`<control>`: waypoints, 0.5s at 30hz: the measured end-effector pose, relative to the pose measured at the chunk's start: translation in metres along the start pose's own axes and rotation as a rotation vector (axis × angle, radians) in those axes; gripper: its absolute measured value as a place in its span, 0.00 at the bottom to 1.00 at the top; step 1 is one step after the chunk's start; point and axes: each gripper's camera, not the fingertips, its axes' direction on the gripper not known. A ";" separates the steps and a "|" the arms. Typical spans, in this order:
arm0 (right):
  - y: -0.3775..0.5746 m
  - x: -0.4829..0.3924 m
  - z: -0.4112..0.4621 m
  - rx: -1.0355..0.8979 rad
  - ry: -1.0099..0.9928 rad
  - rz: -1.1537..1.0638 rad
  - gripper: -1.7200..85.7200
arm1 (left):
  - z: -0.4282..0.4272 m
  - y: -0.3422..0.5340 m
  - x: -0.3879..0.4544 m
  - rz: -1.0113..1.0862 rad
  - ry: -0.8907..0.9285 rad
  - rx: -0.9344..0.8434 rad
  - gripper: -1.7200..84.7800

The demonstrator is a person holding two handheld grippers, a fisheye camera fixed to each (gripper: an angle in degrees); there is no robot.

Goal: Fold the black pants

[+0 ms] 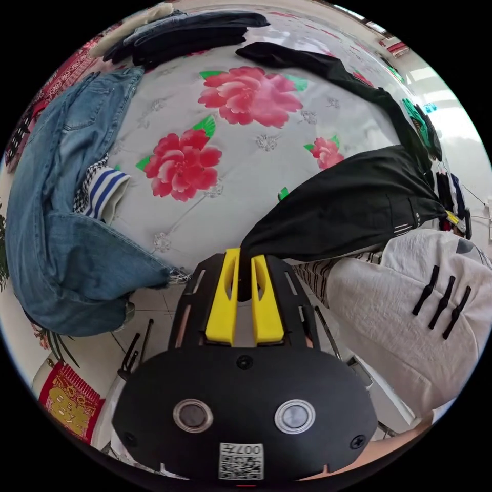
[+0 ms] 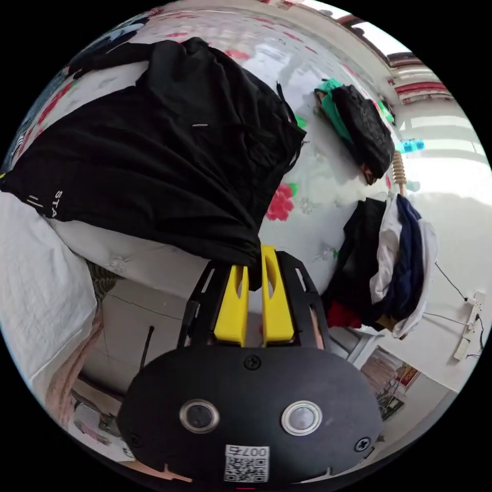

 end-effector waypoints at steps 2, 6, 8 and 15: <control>0.006 0.008 0.014 -0.065 -0.059 0.055 0.14 | -0.004 0.005 -0.002 -0.028 -0.007 0.014 0.08; 0.032 0.031 0.006 -0.041 -0.056 0.131 0.12 | -0.030 0.017 -0.022 -0.087 -0.004 0.027 0.12; 0.040 0.041 -0.008 0.008 -0.034 0.184 0.11 | -0.049 0.018 -0.033 -0.121 -0.019 0.066 0.12; 0.049 0.050 -0.055 0.325 -0.211 0.481 0.06 | -0.116 -0.044 -0.054 -0.112 0.076 0.312 0.11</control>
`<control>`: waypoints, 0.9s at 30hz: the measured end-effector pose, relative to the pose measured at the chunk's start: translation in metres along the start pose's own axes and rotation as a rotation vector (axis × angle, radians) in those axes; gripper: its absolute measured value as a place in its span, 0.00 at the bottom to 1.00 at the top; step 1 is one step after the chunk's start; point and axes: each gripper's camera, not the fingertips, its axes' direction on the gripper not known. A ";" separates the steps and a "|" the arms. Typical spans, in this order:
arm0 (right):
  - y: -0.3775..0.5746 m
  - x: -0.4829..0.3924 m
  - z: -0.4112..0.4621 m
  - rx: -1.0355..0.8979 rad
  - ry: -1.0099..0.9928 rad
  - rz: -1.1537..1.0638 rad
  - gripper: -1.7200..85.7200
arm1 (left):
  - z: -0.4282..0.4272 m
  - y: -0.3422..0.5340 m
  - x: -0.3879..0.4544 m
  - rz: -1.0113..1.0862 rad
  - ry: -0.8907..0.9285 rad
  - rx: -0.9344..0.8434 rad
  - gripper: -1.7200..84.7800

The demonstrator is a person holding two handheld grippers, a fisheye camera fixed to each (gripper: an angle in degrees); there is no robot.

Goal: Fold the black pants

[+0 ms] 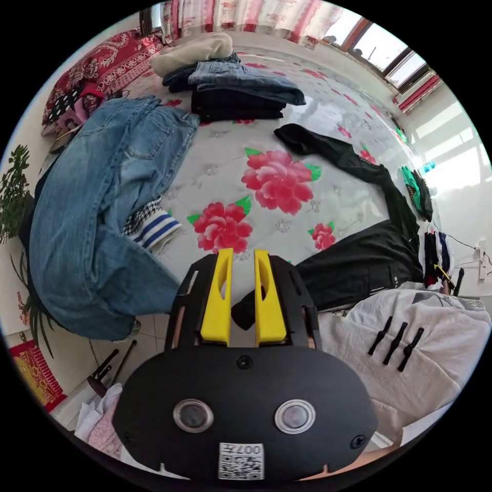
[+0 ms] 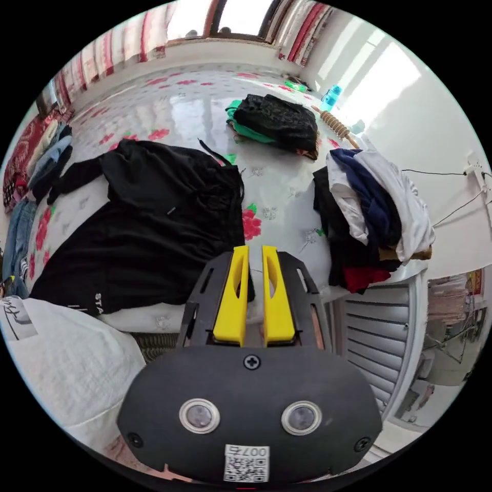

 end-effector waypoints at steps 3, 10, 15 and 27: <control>-0.003 -0.027 0.006 0.029 -0.184 0.037 0.04 | 0.026 -0.064 0.018 0.067 0.087 -0.007 0.13; -0.010 -0.120 0.014 -0.071 -0.302 -0.082 0.02 | 0.101 -0.204 0.067 0.104 0.169 -0.043 0.17; -0.007 -0.145 0.012 -0.147 -0.268 -0.126 0.02 | 0.141 -0.274 0.088 0.078 0.131 -0.083 0.17; -0.023 -0.133 0.031 -0.175 -0.279 -0.088 0.02 | 0.009 -0.253 0.012 0.200 0.080 0.105 0.01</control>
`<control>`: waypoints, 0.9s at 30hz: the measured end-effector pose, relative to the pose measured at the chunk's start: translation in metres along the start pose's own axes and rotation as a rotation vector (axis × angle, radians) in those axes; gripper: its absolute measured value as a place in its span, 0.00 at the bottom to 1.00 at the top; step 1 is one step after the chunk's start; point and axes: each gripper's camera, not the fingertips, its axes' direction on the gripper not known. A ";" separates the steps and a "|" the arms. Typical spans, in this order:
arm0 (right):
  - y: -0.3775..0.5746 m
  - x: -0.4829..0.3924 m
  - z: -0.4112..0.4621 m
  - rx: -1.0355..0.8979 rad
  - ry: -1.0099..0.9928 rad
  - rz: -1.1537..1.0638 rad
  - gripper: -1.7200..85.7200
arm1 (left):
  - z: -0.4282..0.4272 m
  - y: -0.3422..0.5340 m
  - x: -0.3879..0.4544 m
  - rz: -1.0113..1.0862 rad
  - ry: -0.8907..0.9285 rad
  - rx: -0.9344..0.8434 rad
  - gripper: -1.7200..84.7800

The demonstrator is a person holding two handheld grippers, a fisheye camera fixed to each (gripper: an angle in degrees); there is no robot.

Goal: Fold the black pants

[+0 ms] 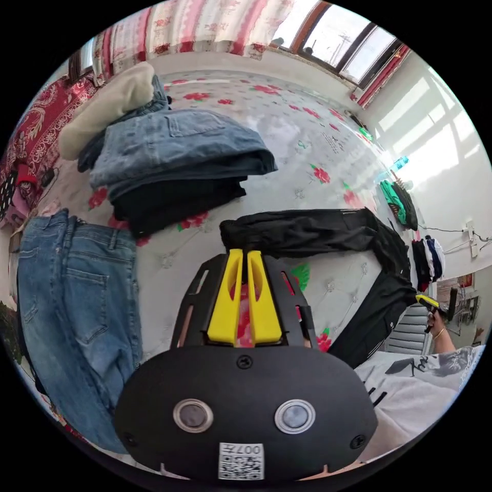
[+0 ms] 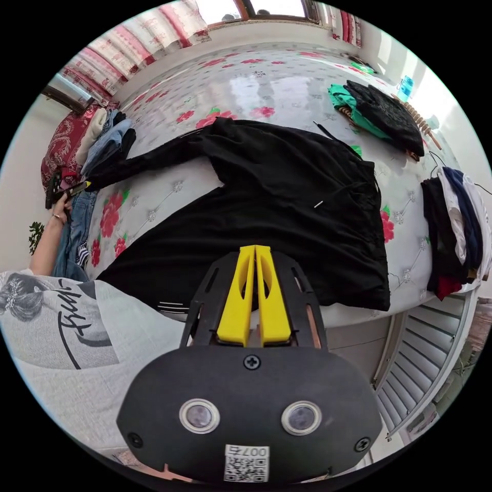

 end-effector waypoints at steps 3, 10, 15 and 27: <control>-0.011 0.004 0.011 -0.001 -0.026 -0.010 0.02 | -0.017 0.025 -0.023 -0.038 -0.057 -0.050 0.01; -0.035 0.009 0.034 -0.035 -0.027 -0.056 0.02 | 0.029 0.082 -0.030 -0.144 -0.184 -0.250 0.01; -0.062 0.036 0.020 0.035 0.009 -0.004 0.03 | 0.007 0.094 -0.017 -0.193 -0.192 -0.148 0.01; -0.196 0.099 0.051 0.040 0.088 0.156 0.02 | 0.099 0.024 0.031 -0.193 -0.075 -0.244 0.01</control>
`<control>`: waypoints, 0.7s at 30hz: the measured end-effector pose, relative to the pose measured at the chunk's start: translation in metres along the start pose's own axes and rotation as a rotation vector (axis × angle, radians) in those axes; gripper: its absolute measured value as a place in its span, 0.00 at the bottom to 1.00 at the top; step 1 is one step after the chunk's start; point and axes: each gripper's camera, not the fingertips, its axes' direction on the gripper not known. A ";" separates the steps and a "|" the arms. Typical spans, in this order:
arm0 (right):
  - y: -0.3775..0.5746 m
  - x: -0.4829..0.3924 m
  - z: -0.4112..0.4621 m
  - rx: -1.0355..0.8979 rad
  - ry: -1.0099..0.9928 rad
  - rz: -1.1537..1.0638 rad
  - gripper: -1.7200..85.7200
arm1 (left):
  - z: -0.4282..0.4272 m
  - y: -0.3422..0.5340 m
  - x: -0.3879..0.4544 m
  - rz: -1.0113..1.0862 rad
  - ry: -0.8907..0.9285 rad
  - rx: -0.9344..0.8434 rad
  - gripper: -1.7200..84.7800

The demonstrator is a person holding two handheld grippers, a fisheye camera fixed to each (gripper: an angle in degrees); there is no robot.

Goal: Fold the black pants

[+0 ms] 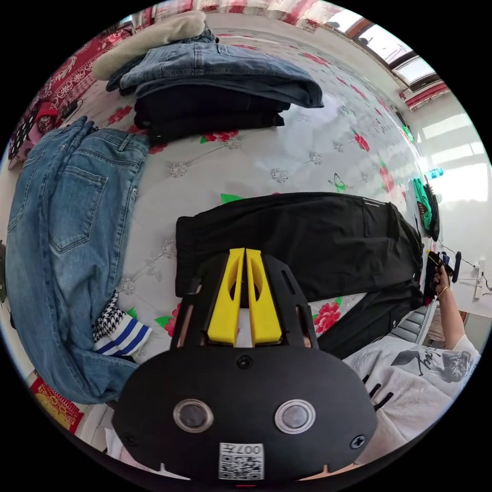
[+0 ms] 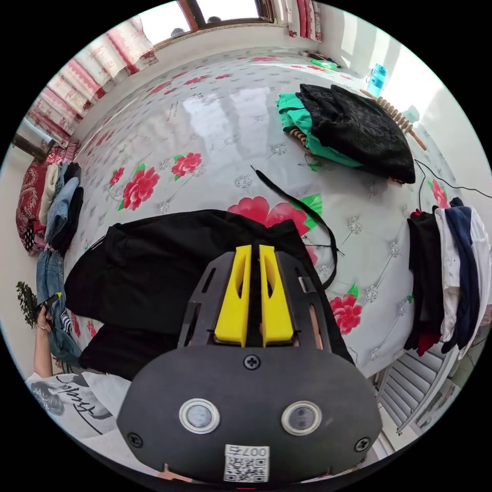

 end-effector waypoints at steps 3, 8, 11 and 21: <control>-0.020 -0.007 0.035 -0.072 0.029 -0.014 0.02 | 0.026 -0.012 0.013 0.016 -0.097 -0.070 0.01; -0.047 -0.016 0.059 -0.051 0.171 -0.010 0.02 | 0.055 -0.020 0.021 0.006 -0.176 -0.092 0.01; -0.076 -0.014 0.063 -0.041 0.231 0.013 0.02 | 0.062 -0.030 0.019 -0.025 -0.135 -0.066 0.01; -0.101 -0.045 0.075 0.028 0.378 -0.091 0.02 | 0.093 -0.036 0.034 0.046 -0.229 -0.038 0.01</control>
